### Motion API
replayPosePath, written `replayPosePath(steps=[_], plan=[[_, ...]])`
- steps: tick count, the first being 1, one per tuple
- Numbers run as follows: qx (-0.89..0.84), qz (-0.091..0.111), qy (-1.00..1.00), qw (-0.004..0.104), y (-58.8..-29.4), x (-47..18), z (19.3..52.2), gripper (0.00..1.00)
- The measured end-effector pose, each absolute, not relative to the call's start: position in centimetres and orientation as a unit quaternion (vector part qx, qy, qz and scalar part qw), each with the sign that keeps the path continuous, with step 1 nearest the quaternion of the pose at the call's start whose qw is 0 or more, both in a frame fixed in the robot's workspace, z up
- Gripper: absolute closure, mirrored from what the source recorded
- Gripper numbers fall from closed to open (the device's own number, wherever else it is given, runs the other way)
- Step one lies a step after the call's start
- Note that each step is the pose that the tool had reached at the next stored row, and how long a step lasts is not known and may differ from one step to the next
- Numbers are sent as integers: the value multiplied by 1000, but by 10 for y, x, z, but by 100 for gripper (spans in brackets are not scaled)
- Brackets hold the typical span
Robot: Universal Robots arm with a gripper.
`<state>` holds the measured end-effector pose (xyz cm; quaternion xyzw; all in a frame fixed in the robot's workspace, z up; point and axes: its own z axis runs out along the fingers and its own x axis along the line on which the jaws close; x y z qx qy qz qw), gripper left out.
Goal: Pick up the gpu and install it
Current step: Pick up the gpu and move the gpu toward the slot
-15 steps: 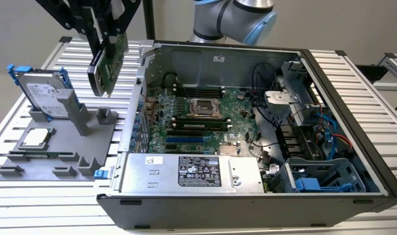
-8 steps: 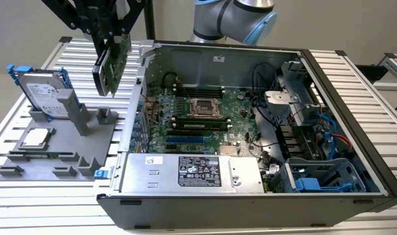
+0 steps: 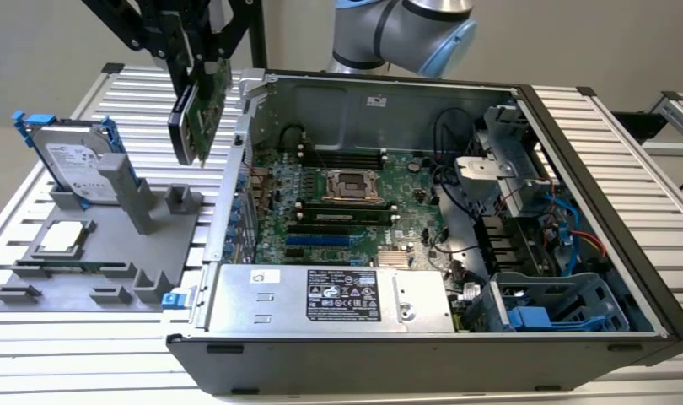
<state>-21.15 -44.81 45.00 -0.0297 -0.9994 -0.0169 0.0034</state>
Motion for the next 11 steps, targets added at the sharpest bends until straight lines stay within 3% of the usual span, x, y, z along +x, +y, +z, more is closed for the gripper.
replayPosePath(steps=[11], plan=[[-30, -17, -999, 3, -447, -202, 450, 100]])
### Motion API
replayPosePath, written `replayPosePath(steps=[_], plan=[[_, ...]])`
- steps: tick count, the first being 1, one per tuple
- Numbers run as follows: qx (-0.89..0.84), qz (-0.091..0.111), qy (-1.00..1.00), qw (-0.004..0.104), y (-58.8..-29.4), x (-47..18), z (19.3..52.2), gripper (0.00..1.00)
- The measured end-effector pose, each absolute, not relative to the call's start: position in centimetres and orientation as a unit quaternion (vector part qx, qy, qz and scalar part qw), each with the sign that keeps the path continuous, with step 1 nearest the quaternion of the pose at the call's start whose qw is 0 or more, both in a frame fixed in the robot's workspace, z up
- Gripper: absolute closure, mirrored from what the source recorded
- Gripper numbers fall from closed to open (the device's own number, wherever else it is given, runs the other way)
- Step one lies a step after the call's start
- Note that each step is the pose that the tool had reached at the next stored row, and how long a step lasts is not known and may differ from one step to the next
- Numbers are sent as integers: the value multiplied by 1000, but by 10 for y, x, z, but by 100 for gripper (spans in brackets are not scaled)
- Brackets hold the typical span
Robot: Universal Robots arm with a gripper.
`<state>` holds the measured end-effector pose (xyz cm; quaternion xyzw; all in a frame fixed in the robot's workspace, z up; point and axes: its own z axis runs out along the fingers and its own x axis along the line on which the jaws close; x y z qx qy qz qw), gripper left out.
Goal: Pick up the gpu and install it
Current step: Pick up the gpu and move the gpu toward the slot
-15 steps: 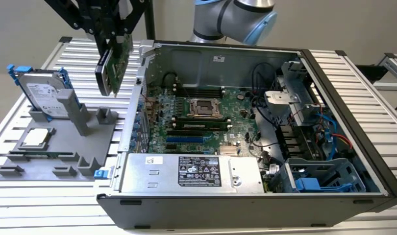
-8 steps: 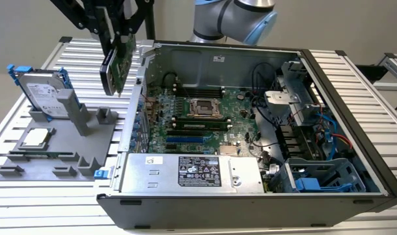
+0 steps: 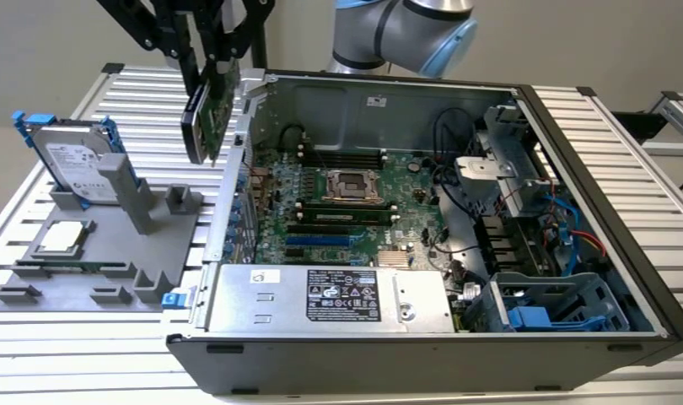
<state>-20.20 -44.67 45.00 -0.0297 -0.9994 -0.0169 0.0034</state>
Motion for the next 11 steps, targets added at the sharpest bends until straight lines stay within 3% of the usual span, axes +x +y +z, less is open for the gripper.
replayPosePath(steps=[11], plan=[[-30, -17, -999, 3, -445, -192, 450, 100]])
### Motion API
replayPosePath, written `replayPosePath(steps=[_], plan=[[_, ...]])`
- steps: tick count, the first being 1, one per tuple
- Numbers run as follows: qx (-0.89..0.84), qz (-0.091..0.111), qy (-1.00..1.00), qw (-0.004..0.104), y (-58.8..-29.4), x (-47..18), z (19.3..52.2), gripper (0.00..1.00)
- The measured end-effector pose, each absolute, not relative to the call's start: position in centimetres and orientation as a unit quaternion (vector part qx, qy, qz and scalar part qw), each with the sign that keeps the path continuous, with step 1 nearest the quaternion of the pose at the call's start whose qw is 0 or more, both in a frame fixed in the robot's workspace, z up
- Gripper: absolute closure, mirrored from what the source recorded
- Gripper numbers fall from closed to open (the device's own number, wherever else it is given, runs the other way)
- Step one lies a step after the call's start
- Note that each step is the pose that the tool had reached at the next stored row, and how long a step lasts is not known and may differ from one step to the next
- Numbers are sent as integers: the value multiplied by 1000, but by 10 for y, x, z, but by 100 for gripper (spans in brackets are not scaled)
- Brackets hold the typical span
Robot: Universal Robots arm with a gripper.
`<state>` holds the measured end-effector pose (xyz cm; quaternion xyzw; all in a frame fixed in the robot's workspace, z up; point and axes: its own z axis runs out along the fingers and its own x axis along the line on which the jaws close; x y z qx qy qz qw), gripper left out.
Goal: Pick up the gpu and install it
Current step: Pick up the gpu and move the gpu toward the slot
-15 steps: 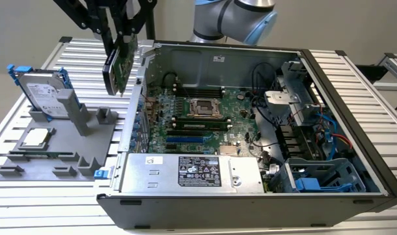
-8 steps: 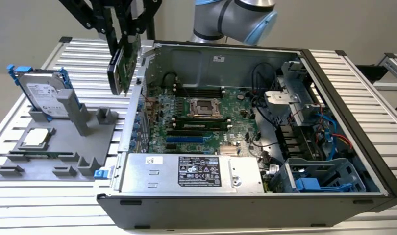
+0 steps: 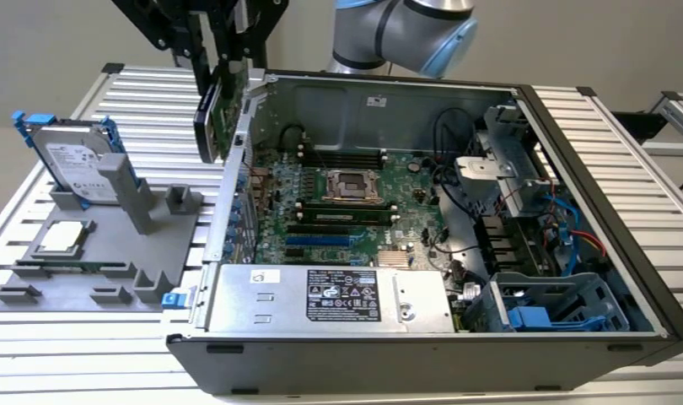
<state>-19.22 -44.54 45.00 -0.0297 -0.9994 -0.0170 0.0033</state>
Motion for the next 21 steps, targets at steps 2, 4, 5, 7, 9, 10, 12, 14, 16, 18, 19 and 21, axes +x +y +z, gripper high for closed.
replayPosePath(steps=[2, 4, 5, 7, 9, 10, 12, 14, 16, 18, 19, 21], plan=[[-30, -17, -999, 3, -445, -191, 450, 100], [-30, -17, -999, 3, -445, -189, 450, 100], [-30, -17, -999, 3, -445, -188, 450, 100], [-30, -17, -999, 3, -444, -187, 450, 100], [-30, -17, -999, 3, -444, -185, 450, 100], [-30, -17, -999, 3, -444, -184, 450, 100], [-30, -17, -999, 3, -444, -181, 450, 100], [-30, -17, -999, 3, -443, -179, 450, 100], [-30, -17, -999, 3, -443, -176, 450, 100], [-30, -17, -999, 3, -442, -174, 450, 100], [-30, -17, -999, 3, -442, -172, 450, 100], [-30, -17, -999, 3, -441, -170, 450, 100]])
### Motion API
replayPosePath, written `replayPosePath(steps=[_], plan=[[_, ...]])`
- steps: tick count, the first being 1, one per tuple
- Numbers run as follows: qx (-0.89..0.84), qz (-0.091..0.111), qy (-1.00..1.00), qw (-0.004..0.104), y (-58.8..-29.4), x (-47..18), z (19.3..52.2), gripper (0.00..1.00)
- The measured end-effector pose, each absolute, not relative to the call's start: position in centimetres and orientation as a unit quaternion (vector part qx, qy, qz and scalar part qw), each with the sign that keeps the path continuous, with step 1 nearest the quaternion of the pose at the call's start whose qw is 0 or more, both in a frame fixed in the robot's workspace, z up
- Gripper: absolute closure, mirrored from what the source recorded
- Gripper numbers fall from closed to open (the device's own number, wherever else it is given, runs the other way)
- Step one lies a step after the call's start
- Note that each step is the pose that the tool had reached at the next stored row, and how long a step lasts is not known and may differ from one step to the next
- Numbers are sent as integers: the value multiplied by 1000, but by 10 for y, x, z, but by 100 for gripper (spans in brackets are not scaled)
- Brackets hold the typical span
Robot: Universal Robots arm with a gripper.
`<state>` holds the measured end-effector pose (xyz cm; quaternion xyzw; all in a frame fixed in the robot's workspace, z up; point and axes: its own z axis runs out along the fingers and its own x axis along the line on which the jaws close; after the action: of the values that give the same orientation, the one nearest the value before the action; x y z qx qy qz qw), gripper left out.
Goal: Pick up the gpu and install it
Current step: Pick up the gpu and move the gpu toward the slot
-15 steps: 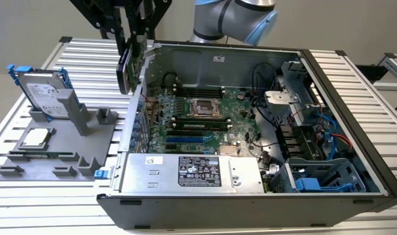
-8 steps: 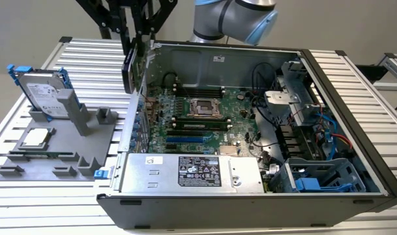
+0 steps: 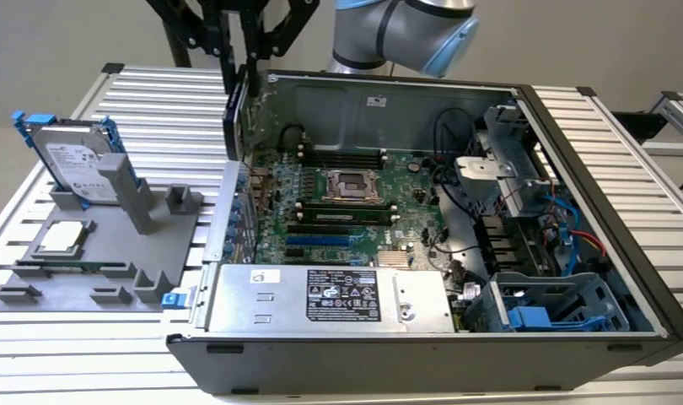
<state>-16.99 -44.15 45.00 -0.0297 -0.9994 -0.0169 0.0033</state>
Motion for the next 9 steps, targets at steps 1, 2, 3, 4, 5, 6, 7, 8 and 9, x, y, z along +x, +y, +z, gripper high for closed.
replayPosePath(steps=[1, 2, 3, 4, 5, 6, 7, 8, 9], plan=[[-30, -17, -999, 3, -441, -169, 450, 100], [-30, -17, -999, 3, -441, -168, 450, 100], [-30, -17, -999, 3, -441, -167, 450, 100], [-30, -17, -999, 3, -440, -166, 450, 100], [-30, -17, -999, 3, -440, -165, 450, 100], [-30, -17, -999, 3, -440, -164, 450, 100], [-30, -17, -999, 3, -440, -163, 450, 100], [-30, -17, -999, 3, -440, -162, 450, 100], [-30, -17, -999, 3, -440, -161, 450, 100]])
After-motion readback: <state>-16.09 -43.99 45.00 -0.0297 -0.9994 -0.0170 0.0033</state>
